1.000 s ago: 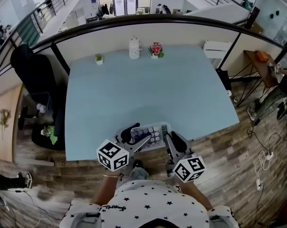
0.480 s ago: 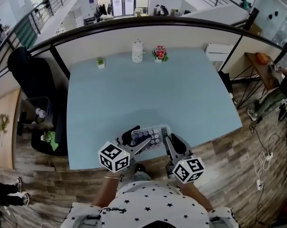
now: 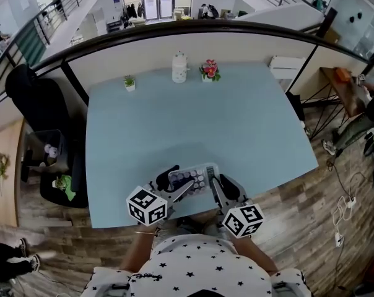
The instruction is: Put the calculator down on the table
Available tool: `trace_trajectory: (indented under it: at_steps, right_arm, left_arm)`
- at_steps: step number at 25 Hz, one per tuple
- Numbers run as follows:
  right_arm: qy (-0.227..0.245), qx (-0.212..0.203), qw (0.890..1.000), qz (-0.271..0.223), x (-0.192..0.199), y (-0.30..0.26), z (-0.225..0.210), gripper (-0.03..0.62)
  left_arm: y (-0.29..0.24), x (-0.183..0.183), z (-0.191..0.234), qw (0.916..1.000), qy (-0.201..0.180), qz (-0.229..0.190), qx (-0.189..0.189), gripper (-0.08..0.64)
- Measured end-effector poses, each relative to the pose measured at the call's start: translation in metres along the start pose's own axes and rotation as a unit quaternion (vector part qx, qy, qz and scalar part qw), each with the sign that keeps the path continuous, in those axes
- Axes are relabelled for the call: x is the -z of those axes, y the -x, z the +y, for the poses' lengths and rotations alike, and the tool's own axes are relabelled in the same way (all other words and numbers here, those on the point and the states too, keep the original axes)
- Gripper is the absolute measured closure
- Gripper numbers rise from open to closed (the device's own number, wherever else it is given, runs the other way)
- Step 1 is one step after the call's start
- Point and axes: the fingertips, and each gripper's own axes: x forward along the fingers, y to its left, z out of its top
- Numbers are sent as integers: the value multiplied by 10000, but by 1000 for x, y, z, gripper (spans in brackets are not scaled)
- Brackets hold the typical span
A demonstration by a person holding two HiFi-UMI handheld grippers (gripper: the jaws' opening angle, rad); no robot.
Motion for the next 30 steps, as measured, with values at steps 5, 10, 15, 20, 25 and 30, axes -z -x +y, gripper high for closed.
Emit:
trace_trajectory:
  at_steps: [5, 10, 15, 20, 25, 30]
  right_arm:
    - [-38, -65, 9999, 148, 0, -15, -16, 512]
    - [-26, -199, 9991, 373, 0, -33, -39, 512]
    - [60, -360, 9975, 599, -1, -51, -61, 512]
    - [96, -452, 9958, 794, 5, -67, -80, 512]
    - [125, -509, 9938, 984, 12, -74, -97, 511]
    - [104, -518, 9924, 1109, 18, -82, -111, 512]
  left_arm:
    - [-16, 3, 13, 9998, 108, 98, -103, 270]
    - [-39, 5, 26, 9993, 210, 154, -285, 268]
    - [-60, 9, 40, 9982, 316, 160, -474, 268]
    - [-79, 18, 52, 9969, 387, 281, -625, 267]
    - [-94, 28, 58, 9951, 430, 442, -769, 265]
    - [-108, 36, 65, 9936, 511, 562, -834, 264]
